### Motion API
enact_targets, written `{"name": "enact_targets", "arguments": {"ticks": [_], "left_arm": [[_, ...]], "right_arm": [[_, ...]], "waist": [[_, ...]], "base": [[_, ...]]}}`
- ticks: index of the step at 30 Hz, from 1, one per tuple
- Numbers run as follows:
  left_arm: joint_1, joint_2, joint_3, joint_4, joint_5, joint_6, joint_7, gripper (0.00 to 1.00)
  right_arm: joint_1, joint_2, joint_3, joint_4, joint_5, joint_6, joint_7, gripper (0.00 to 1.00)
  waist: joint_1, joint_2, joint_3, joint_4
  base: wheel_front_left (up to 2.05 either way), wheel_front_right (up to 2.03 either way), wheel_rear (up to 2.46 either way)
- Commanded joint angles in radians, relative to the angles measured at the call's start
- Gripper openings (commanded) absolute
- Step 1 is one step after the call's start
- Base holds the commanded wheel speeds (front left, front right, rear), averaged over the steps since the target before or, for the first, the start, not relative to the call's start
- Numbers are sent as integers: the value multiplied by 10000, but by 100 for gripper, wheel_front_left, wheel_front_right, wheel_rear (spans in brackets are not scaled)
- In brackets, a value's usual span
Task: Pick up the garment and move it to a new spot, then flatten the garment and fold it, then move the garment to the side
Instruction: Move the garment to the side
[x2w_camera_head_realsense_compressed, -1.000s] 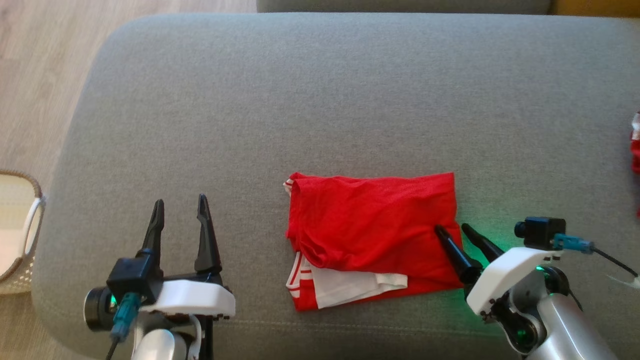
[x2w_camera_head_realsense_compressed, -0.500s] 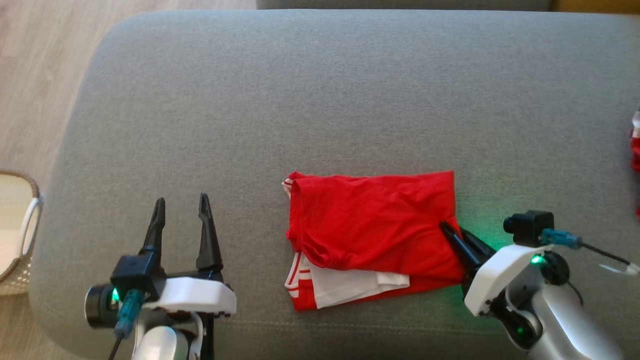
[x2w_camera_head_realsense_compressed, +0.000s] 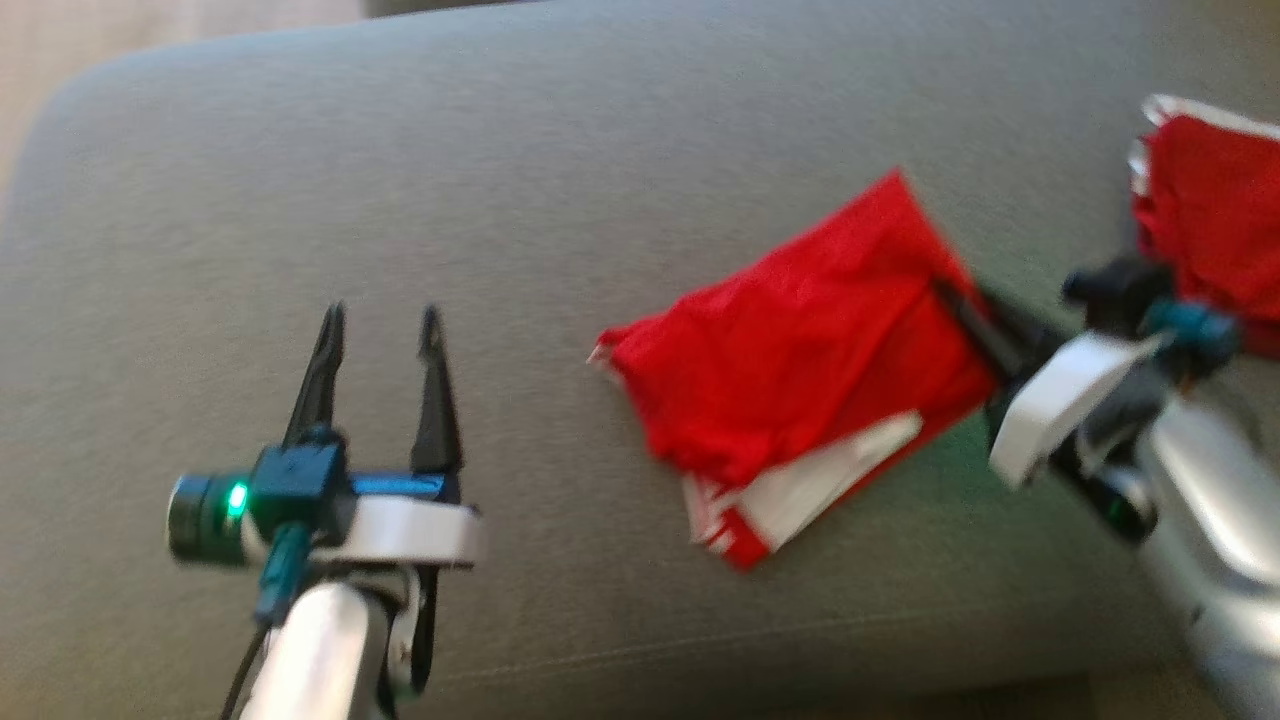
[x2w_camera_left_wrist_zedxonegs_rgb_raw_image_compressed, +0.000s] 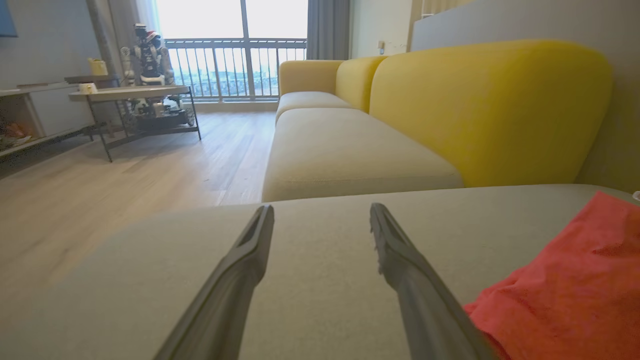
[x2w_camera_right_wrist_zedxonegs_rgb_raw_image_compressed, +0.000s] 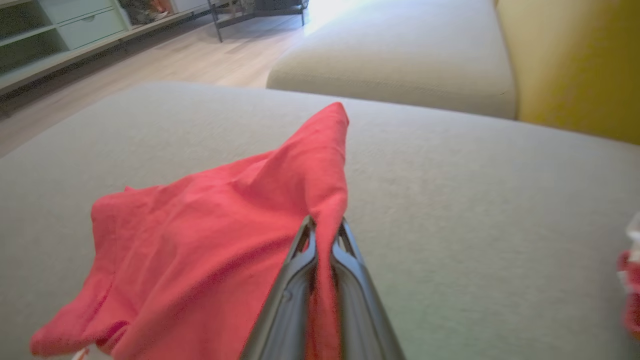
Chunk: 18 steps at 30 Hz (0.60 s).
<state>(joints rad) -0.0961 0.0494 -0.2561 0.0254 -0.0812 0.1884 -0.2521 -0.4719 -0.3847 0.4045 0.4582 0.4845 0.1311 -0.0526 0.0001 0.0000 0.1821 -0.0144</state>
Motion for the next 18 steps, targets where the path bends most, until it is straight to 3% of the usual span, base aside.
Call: {"name": "enact_targets", "arguments": {"ticks": [1,12,18], "left_arm": [[-745,121,115,-337,329,-171,-97,100],[-3648,1343,-777,415,1620,-1535,44,100],[-4751,1596,-1154,383,2013,-2048,643,100]], "right_arm": [[-708,-375,118,-393,203,-4,49,0],[-3664,-1518,212,983,1616,-4,-157,0],[-4680,-1801,90,2296,2048,-4,-770,0]], "waist": [[-1,0,510,-770],[-1,0,2304,-2680],[-1,0,3039,-3374]], "base": [[0,0,0],[0,0,0],[0,0,0]]}}
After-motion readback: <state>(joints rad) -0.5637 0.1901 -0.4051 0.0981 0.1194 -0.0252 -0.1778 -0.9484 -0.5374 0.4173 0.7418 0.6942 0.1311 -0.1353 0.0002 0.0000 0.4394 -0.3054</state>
